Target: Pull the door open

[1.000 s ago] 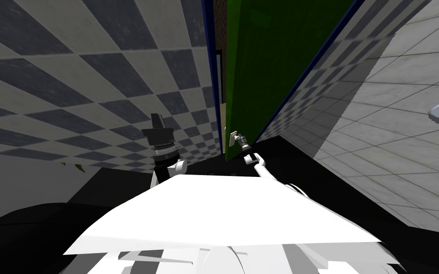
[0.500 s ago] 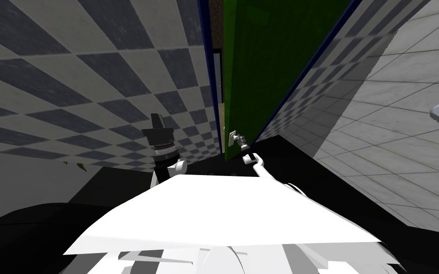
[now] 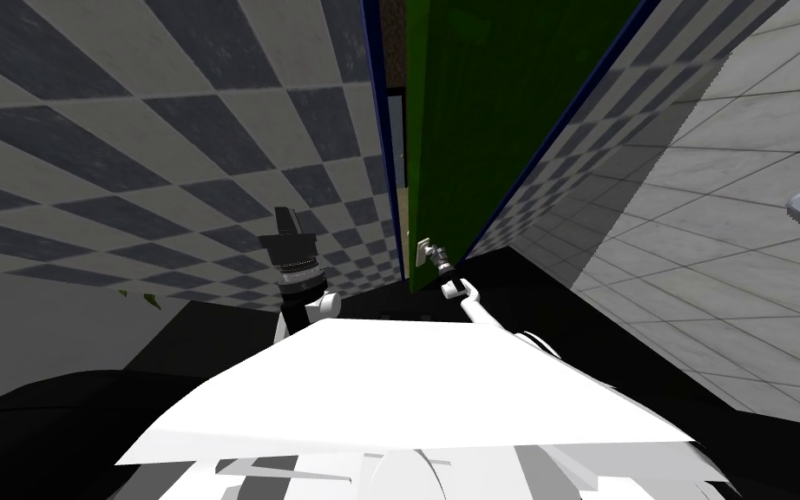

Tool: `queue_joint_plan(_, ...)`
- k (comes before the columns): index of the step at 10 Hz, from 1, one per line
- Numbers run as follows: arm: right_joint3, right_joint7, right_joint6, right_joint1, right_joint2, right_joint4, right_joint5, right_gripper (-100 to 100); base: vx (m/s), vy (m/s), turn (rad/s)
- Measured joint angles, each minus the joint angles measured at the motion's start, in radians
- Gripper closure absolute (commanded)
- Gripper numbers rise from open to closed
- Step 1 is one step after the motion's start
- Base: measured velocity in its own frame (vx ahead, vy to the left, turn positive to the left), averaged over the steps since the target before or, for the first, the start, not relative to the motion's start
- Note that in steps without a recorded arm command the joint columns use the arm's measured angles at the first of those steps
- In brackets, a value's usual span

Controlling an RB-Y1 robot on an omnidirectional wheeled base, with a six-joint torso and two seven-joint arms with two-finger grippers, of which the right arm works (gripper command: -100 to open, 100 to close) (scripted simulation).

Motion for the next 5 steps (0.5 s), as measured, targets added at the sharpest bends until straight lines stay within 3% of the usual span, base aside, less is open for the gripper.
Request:
queue_joint_plan(2,0.006,-0.018,-0.008,-0.011,0.008,0.018,-0.015,100,-0.02,-0.012,0.001)
queue_joint_plan(4,0.009,-0.026,-0.008,-0.01,0.0,0.018,-0.018,100,-0.002,-0.007,-0.01)
queue_joint_plan(5,0.006,-0.018,-0.005,-0.016,0.012,0.025,-0.016,100,0.0,0.0,0.0)
